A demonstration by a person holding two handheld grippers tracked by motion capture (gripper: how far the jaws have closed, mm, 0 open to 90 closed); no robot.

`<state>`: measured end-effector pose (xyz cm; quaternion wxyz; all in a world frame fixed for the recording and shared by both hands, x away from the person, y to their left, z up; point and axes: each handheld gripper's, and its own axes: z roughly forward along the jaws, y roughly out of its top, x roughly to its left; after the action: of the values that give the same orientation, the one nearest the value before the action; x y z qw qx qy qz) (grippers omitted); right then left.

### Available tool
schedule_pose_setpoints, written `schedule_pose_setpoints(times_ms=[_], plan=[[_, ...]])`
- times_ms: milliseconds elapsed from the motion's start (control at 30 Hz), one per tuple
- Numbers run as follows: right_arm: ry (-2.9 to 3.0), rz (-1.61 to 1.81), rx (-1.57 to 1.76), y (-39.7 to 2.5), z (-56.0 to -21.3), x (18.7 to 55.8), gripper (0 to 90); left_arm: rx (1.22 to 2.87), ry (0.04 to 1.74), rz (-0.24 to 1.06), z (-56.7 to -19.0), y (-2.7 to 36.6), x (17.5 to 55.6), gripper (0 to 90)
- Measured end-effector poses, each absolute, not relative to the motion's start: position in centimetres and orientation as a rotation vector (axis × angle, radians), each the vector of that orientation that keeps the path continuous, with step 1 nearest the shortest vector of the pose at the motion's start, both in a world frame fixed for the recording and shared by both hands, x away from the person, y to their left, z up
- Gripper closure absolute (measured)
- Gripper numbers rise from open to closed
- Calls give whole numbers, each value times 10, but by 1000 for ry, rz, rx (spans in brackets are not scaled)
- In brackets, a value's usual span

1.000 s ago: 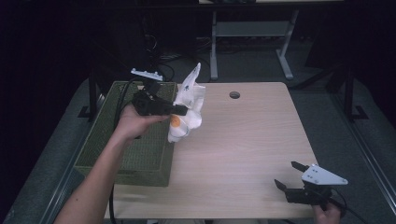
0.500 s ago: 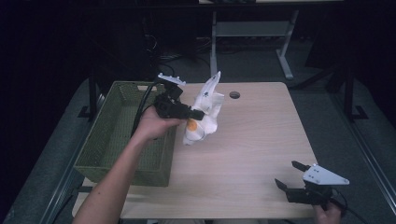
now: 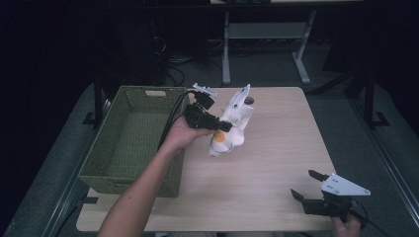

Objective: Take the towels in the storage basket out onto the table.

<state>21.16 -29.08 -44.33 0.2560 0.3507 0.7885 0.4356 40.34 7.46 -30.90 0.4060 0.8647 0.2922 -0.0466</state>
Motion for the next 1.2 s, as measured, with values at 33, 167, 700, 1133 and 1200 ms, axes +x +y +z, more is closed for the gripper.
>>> schedule_pose_setpoints(times_ms=[33,167,700,1133,1200], plan=[[2138,1182,947,-292,-443,212,137,2181,737,-118,-309,75,403,718],[2133,1191,963,-293,-443,211,137,2210,749,-114,-319,63,406,718],[2131,1205,962,-292,-442,210,137,2267,777,-100,-343,36,414,714],[2119,1215,967,-293,-442,211,137,2283,887,-103,-375,15,423,708],[2122,1215,965,-293,-442,211,137,2286,896,-99,-379,13,423,708]])
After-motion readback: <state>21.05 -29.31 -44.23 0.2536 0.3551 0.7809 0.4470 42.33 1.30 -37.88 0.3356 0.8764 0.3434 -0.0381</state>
